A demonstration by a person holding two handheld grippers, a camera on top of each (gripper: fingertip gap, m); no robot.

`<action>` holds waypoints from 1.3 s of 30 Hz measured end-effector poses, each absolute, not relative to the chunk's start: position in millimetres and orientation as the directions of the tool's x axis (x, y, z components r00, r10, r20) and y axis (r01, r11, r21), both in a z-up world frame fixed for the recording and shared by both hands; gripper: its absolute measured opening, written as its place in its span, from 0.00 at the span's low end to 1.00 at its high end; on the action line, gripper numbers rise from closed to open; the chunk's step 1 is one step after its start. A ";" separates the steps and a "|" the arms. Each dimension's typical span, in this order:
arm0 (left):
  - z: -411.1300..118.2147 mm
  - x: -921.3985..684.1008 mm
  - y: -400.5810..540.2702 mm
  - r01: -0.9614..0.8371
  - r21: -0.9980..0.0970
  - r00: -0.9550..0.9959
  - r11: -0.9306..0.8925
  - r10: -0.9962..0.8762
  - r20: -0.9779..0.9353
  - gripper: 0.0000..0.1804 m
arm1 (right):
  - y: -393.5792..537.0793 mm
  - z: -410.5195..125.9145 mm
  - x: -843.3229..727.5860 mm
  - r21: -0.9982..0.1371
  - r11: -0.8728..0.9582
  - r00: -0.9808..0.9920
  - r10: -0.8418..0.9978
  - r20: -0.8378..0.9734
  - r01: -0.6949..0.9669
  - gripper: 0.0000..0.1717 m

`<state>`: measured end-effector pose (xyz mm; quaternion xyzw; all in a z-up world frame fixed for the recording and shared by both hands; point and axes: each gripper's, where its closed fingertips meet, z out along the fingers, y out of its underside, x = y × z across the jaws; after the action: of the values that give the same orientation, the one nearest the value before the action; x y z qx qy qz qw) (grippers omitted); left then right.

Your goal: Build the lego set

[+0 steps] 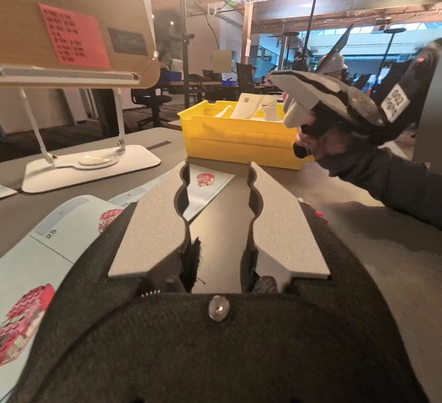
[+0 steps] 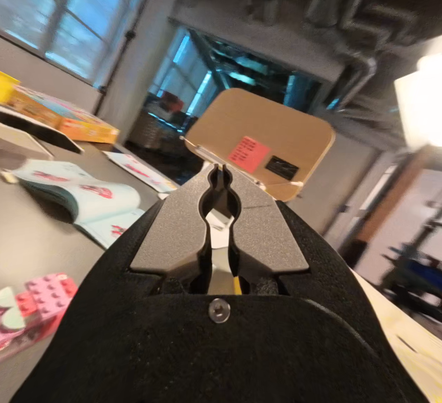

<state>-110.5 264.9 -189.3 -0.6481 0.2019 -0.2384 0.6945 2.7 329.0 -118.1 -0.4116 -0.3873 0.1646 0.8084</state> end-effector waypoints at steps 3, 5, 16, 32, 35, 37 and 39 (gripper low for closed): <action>-189.0 -107.4 262.7 0.023 -0.996 0.811 0.085 -0.584 -0.031 0.22 | 333.2 -133.8 3.1 -0.787 0.606 0.692 0.517 0.503 0.120 0.00; -188.9 -105.7 262.0 -0.013 -0.993 0.816 0.115 -0.573 -0.077 0.19 | 334.4 -146.6 -0.8 -0.801 0.587 0.686 0.534 0.494 0.120 0.00; -186.4 -111.6 262.1 0.033 -0.993 0.816 0.109 -0.577 -0.036 0.12 | 367.3 -159.3 22.2 -0.858 0.497 0.749 0.519 0.413 0.129 0.00; -180.9 -124.6 264.9 0.143 -0.986 0.818 0.090 -0.571 0.066 0.12 | 367.4 -167.4 16.8 -0.858 0.487 0.725 0.529 0.441 0.166 0.00; -180.6 -125.5 265.1 0.149 -0.985 0.819 0.090 -0.570 0.072 0.12 | 367.5 -169.0 15.6 -0.858 0.484 0.720 0.533 0.445 0.171 0.00; -180.5 -125.7 265.2 0.149 -0.985 0.820 0.090 -0.569 0.072 0.12 | 367.7 -169.7 15.2 -0.858 0.482 0.719 0.534 0.446 0.174 0.00; -180.3 -125.8 265.2 0.149 -0.985 0.820 0.092 -0.567 0.071 0.12 | 367.6 -169.9 15.1 -0.859 0.482 0.718 0.535 0.446 0.175 0.00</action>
<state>-125.8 265.2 -180.3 -0.6262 0.1670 -0.2490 0.7197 15.1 367.6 -169.9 -0.4957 -0.3576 0.1149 0.7830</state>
